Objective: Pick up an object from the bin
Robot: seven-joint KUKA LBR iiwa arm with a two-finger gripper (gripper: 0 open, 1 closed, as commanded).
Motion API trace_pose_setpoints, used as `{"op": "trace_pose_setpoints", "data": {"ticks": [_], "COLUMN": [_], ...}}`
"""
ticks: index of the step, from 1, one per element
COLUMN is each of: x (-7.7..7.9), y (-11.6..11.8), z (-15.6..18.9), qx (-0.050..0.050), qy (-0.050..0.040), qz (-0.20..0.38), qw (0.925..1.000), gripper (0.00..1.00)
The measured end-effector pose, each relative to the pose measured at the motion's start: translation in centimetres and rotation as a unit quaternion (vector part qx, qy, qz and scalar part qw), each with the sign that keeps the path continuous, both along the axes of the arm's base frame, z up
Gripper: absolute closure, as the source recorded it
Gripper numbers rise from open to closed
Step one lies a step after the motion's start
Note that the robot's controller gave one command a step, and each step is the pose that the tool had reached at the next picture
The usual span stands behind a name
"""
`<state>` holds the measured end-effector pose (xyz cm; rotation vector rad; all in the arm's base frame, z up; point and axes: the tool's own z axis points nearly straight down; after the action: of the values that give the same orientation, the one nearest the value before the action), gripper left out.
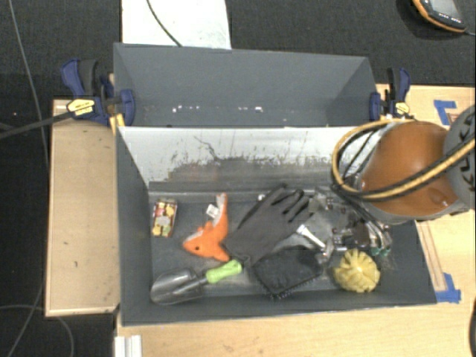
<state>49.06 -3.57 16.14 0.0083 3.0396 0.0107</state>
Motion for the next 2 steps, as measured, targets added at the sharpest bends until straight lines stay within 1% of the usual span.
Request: {"op": "trace_pose_setpoints", "data": {"ticks": [1, 2], "x": [-1.0, -0.3], "y": [0.3, -1.2], "z": [-4.0, -8.6], "qx": [0.002, -0.009], "qy": [0.0040, 0.0001], "qz": [-0.023, 0.087], "qw": [0.9997, 0.9962], "gripper": [0.00, 1.00]}}
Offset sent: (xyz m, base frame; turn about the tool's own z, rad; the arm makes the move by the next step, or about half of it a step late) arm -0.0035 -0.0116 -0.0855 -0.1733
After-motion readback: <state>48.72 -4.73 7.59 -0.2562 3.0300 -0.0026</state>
